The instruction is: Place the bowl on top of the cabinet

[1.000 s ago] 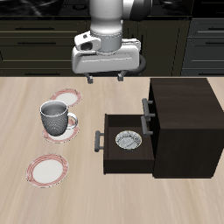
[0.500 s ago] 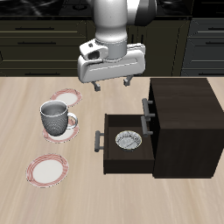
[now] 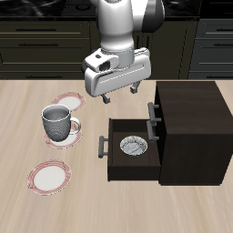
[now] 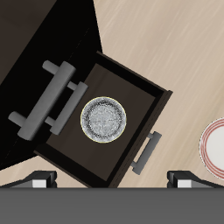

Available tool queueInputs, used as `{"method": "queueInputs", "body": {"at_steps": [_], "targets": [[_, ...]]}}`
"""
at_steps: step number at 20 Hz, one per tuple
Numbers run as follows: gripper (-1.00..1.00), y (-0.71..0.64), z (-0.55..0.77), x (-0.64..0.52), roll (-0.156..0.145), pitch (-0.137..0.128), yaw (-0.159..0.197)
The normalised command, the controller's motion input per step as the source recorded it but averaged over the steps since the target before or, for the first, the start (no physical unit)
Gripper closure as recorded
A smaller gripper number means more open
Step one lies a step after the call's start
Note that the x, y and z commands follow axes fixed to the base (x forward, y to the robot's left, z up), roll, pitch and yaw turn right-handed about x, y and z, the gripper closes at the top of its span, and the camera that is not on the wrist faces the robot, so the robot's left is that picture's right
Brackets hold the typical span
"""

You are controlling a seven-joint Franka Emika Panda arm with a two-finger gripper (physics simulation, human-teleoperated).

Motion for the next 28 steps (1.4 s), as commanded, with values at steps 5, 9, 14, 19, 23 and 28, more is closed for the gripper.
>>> {"method": "queueInputs", "body": {"at_steps": [5, 9, 14, 19, 23, 28], "targets": [[-1.00, -0.22, 0.02, 0.12, -0.023, -0.076, 0.295], [-1.00, -0.06, -0.07, -0.02, 0.017, -0.026, 0.259], [-1.00, -0.01, -0.16, -0.02, 0.036, 0.011, 0.303], [-1.00, -0.03, -0.07, 0.04, 0.001, -0.039, 0.303], [-1.00, -0.19, -0.09, 0.14, -0.076, -0.116, 0.428], [-1.00, -0.15, -0.09, 0.06, -0.026, 0.035, -0.040]]}}
